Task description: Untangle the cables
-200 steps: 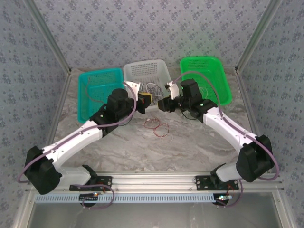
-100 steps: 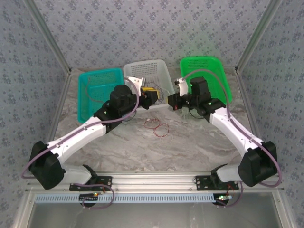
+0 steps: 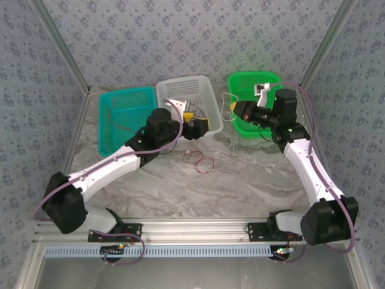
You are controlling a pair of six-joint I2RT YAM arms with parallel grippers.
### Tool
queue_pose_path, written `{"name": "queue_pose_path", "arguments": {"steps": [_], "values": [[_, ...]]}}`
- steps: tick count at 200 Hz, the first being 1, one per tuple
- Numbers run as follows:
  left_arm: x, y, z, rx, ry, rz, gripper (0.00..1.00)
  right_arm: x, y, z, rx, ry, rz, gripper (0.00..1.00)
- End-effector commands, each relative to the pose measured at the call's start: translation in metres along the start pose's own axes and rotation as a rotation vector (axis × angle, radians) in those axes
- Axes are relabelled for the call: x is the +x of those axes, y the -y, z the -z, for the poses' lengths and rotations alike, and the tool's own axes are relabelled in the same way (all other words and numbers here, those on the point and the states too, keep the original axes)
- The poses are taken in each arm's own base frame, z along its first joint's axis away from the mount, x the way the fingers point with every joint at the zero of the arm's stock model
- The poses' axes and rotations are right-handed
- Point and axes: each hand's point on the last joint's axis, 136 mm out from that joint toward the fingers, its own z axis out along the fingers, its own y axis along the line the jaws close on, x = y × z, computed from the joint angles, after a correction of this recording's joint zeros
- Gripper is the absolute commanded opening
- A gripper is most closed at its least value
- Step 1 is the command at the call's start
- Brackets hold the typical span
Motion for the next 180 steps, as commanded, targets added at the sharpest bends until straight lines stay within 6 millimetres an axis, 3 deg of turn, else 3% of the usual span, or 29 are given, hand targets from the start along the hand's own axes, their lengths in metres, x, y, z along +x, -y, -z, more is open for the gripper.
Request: {"name": "queue_pose_path", "arguments": {"steps": [1,25,45,49,76,91,97,139,180], "values": [[0.015,0.009,-0.017,0.030,-0.050,-0.056,0.85,-0.020,-0.042,0.008,-0.160,0.032,-0.101,0.00],[0.022,0.009,-0.029,0.052,-0.061,-0.033,0.84,-0.027,-0.059,0.012,-0.192,0.019,-0.130,0.00],[0.022,0.022,-0.035,0.121,-0.058,-0.015,0.83,-0.027,-0.058,0.015,-0.173,0.028,-0.148,0.00],[0.021,0.024,-0.037,0.126,-0.056,-0.012,0.83,-0.034,-0.069,0.019,-0.186,0.044,-0.125,0.00],[0.015,0.040,-0.039,0.175,-0.007,-0.016,0.83,-0.038,-0.066,0.022,-0.173,0.072,-0.146,0.00],[0.014,0.035,-0.042,0.149,0.012,-0.010,0.83,-0.045,-0.075,0.025,-0.217,0.092,-0.169,0.00],[0.012,0.035,-0.043,0.147,0.031,-0.012,0.83,-0.040,-0.065,0.021,-0.207,0.083,-0.201,0.00],[-0.009,0.037,-0.050,0.199,0.184,0.006,0.84,-0.038,-0.072,0.025,-0.231,0.076,-0.214,0.00],[-0.034,0.025,-0.054,0.311,0.319,0.163,0.78,-0.037,-0.084,0.032,-0.258,0.076,-0.205,0.00]]}}
